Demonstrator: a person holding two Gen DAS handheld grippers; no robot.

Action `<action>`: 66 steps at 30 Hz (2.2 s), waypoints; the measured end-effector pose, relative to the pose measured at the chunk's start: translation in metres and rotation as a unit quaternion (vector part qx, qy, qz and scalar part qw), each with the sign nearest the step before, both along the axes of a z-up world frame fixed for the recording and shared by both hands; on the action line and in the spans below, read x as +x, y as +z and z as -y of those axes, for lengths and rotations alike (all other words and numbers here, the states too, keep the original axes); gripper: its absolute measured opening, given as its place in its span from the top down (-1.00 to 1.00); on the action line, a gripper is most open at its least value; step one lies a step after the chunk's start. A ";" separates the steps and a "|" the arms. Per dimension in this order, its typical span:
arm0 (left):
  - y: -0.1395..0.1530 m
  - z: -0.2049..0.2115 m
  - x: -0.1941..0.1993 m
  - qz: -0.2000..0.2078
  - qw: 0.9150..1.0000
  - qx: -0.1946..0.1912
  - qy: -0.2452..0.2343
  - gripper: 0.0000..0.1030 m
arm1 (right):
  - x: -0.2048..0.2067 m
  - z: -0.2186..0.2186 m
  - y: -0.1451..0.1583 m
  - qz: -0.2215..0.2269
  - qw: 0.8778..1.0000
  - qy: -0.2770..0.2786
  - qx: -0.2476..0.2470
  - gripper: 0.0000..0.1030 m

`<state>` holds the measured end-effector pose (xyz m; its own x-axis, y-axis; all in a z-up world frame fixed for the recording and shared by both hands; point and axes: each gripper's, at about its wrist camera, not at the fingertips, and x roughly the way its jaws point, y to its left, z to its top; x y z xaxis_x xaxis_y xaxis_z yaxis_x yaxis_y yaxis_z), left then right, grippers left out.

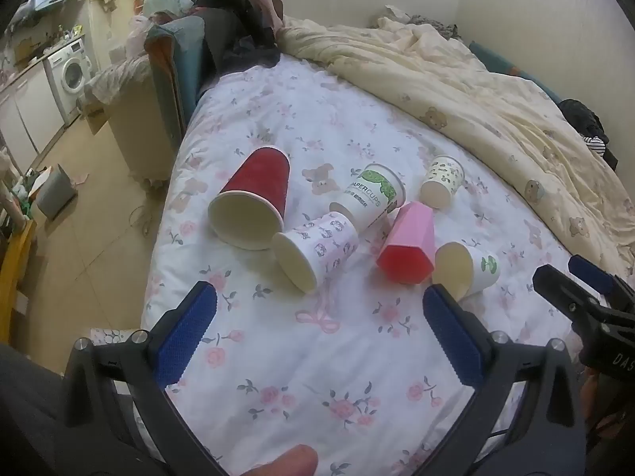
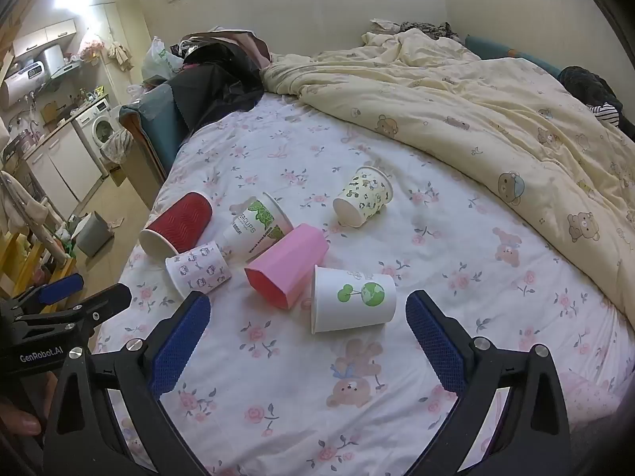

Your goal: Flip cup upside down

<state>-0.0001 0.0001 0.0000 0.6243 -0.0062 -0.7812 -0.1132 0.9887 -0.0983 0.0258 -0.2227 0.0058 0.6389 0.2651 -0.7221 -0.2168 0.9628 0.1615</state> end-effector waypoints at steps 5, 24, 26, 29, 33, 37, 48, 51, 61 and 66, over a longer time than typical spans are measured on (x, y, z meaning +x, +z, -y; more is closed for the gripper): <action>0.001 0.001 -0.001 0.001 1.000 0.000 -0.002 -0.99 | 0.000 0.000 0.000 -0.001 1.000 0.001 0.002 -0.97; 0.000 -0.001 -0.001 -0.005 1.000 -0.004 -0.001 -0.99 | 0.001 0.004 -0.001 -0.005 1.000 -0.001 0.003 -0.97; 0.000 -0.001 -0.001 -0.005 1.000 -0.003 -0.001 -0.99 | 0.005 0.000 -0.002 -0.007 1.000 -0.002 0.005 -0.97; 0.000 -0.001 -0.001 -0.006 1.000 -0.004 -0.001 -0.99 | 0.002 -0.002 -0.003 -0.006 1.000 -0.002 0.004 -0.97; 0.000 0.000 -0.001 -0.006 1.000 -0.005 -0.001 -0.99 | 0.003 0.002 -0.003 -0.006 1.000 -0.005 0.004 -0.97; -0.002 0.000 0.000 -0.005 1.000 -0.004 -0.001 -0.99 | 0.003 0.004 -0.003 -0.007 1.000 -0.006 0.006 -0.97; -0.002 0.000 0.000 -0.006 1.000 -0.004 -0.001 -0.99 | 0.002 0.003 -0.003 -0.004 1.000 -0.009 0.001 -0.97; -0.002 0.000 0.000 -0.006 1.000 -0.004 -0.001 -0.99 | 0.002 0.003 -0.003 -0.004 1.000 -0.011 0.002 -0.97; -0.002 0.000 0.000 -0.006 1.000 -0.004 -0.001 -0.99 | 0.003 0.005 -0.003 -0.005 1.000 -0.012 0.004 -0.97; -0.002 0.000 0.000 -0.005 1.000 -0.004 -0.001 -0.99 | 0.003 0.004 -0.003 -0.005 1.000 -0.013 0.004 -0.97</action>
